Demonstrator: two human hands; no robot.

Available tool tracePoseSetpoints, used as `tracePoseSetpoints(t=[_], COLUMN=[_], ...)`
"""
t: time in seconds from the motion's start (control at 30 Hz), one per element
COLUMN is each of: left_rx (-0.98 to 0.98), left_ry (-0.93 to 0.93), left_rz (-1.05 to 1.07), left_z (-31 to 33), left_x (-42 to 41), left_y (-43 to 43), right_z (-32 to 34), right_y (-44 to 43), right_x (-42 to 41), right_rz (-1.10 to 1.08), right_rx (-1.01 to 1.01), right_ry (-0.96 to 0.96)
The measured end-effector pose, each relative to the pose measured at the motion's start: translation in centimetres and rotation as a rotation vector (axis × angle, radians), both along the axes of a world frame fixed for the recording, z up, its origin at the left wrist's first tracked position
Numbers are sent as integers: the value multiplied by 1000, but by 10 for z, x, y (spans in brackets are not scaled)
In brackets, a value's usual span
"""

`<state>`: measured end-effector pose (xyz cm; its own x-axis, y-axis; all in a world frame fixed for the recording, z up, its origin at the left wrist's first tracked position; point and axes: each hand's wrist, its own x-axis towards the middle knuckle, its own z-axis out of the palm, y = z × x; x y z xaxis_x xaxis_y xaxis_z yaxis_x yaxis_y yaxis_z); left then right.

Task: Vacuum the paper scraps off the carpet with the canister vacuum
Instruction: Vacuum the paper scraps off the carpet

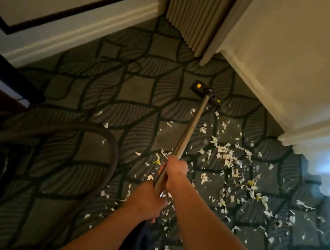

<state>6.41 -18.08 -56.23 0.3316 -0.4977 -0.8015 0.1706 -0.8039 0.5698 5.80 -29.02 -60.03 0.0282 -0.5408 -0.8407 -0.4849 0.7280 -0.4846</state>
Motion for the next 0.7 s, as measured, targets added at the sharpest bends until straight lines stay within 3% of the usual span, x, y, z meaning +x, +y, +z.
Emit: tracePoseSetpoints(t=[0.43,0.7], left_rx=[32,56], left_ry=[50,19], left_rz=[-157,-168], left_z=[-86,-85], left_x=[49,38], left_y=[-164,-153], right_z=[-77,-89], right_y=[-162,-157], right_x=[26,15], right_rz=[-103,-37], right_rx=[9,121], right_ry=[84,79])
